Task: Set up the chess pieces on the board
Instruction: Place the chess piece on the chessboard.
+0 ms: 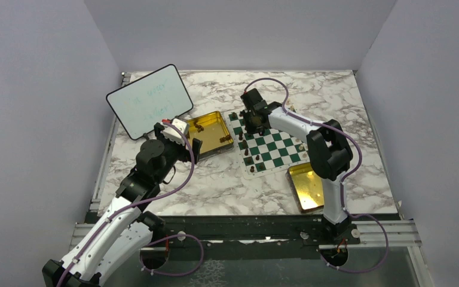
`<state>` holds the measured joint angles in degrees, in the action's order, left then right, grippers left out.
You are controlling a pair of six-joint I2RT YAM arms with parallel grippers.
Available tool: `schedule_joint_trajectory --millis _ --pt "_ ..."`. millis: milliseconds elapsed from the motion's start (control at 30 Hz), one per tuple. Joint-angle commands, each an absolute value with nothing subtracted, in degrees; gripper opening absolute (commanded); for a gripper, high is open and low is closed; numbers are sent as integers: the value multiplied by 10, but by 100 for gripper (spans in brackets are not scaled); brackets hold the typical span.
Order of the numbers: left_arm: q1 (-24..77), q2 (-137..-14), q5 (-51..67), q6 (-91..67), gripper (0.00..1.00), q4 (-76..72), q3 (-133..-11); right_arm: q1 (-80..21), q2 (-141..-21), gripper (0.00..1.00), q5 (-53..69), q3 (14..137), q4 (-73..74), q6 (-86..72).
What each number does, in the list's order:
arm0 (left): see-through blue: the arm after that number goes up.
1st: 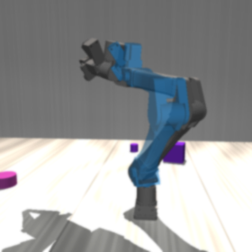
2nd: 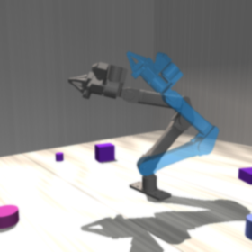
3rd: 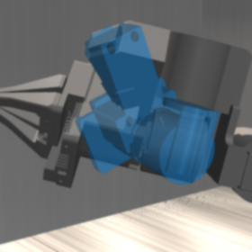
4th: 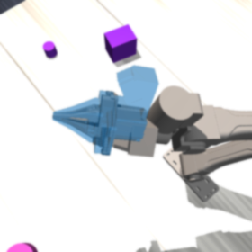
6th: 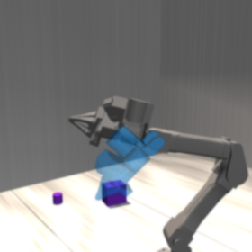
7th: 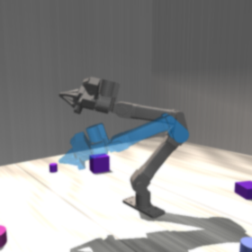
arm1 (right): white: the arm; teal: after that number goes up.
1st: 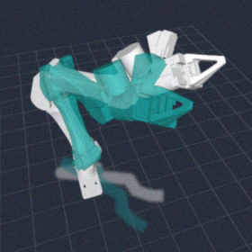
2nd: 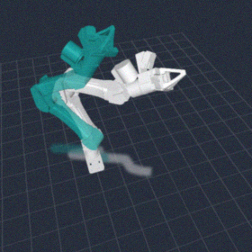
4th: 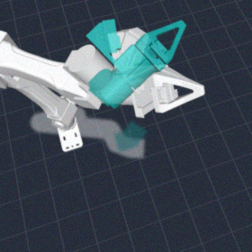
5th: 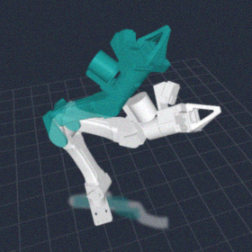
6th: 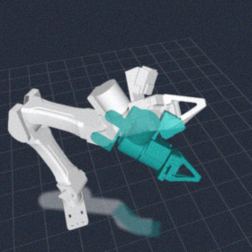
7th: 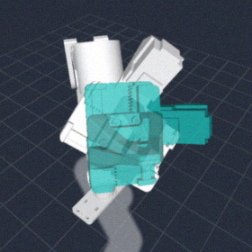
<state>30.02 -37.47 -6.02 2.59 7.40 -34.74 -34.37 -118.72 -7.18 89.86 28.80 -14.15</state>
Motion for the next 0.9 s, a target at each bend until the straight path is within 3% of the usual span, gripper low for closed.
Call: schedule_joint_trajectory --millis 0,167,867 --pt "301 -367 -72 28 99 67 -345 -342 -1206 5 -55 918 314 -151" --pt "301 -367 -71 28 99 65 -344 -342 -1215 6 -54 925 323 -151" --pt "302 -366 -125 -18 99 67 -346 -342 -1192 32 -53 949 346 -157"
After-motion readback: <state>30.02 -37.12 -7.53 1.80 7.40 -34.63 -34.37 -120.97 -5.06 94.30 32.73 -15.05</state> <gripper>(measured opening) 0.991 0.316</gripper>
